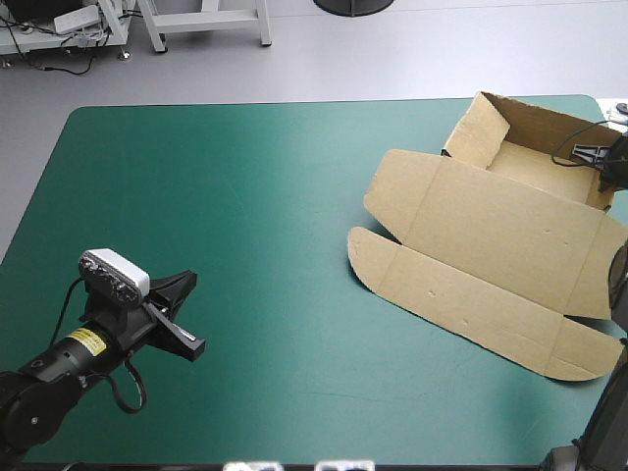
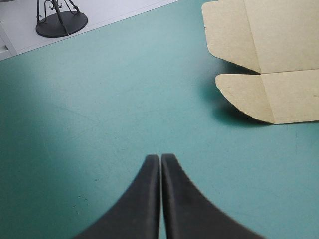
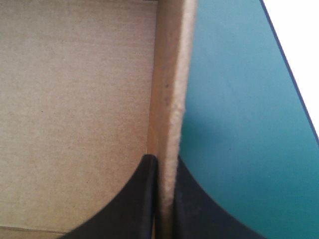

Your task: Fold the box

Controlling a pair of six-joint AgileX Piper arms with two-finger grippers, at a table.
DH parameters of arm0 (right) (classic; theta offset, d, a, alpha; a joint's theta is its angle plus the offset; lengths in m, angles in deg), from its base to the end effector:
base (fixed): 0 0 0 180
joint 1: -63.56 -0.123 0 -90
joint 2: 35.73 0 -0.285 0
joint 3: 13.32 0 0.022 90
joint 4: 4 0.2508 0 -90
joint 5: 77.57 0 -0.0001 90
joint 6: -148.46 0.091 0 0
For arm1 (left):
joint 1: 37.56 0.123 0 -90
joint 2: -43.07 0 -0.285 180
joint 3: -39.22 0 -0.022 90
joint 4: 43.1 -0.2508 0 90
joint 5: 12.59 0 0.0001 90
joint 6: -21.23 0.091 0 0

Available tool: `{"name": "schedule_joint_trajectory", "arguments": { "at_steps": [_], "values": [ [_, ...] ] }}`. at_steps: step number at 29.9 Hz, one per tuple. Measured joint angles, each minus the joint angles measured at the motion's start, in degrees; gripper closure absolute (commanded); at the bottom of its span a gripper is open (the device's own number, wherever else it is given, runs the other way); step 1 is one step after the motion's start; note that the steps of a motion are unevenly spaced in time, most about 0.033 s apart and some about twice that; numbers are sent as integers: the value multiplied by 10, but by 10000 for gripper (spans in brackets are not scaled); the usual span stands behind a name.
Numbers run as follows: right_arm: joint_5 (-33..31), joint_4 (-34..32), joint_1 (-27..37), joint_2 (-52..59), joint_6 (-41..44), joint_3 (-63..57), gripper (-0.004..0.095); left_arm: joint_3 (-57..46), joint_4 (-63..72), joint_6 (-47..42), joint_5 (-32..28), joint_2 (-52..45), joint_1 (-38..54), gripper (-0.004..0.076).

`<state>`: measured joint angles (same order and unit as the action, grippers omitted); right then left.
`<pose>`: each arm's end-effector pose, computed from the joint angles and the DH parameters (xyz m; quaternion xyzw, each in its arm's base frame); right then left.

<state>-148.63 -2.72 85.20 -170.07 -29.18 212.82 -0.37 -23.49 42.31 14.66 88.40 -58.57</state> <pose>0.4481 -0.1757 0.2716 0.2061 0.9618 -0.0193 0.1793 0.1178 -0.0602 0.3378 0.2170 0.7927 -0.1488 0.5499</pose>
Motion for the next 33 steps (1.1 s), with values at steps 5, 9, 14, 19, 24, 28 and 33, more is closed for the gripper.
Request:
{"name": "schedule_joint_trajectory", "arguments": {
  "at_steps": [5,9,14,19,24,28,33],
  "values": [
    [0,30,16,0,-20,0,378,0,0,0,3,0,0,729],
    [0,34,23,7,-24,0,221,0,0,0,8,0,0,729],
    [0,55,29,28,-20,0,257,0,0,0,9,0,0,729],
    [-1,111,39,73,-24,0,332,0,-1,0,10,0,0,729],
    [-1,218,42,147,-75,0,461,0,-2,9,10,0,0,729],
    [-1,290,8,210,-116,1,567,0,-2,22,8,0,0,729],
    [-1,284,-100,271,-142,-2,580,0,-2,26,4,0,0,729]
  ]
}}
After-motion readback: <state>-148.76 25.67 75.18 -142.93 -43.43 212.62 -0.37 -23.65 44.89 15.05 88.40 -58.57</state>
